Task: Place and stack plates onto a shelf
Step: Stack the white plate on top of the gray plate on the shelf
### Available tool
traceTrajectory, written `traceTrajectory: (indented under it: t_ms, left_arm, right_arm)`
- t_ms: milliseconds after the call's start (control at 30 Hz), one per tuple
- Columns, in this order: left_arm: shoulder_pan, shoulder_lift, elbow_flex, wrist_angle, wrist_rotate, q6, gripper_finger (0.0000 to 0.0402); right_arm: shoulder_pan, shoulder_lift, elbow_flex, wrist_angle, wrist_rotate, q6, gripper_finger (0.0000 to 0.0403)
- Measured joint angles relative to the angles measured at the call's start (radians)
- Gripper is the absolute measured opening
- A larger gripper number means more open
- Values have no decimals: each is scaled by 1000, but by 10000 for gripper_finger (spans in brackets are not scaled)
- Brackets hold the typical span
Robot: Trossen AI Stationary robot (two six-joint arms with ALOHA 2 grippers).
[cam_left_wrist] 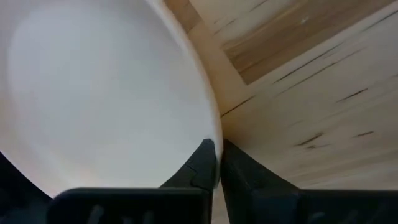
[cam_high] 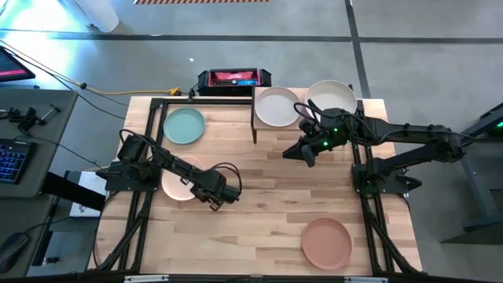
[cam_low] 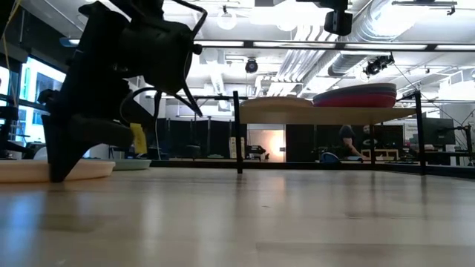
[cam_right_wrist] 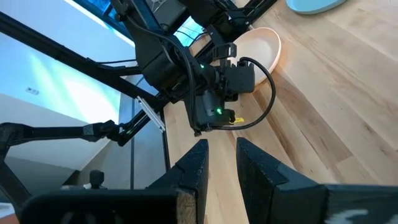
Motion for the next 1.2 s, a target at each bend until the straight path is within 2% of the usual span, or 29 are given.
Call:
traceTrajectory:
  t_ms: [267, 700, 933, 1200]
  left_arm:
    - [-2, -12, 16, -4, 2, 59, 4]
    - [-31, -29, 195, -158, -74, 233, 2]
    - [-43, -30, 297, -289, -187, 391, 1]
    - [-43, -30, 392, -404, -335, 656, 1]
  right_arm:
    - [0, 0, 0, 0, 0, 0, 64]
    - [0, 0, 0, 3, 1, 25, 64]
    - [0, 0, 0, 20, 27, 43, 64]
    - [-16, 0, 0, 23, 89, 33, 64]
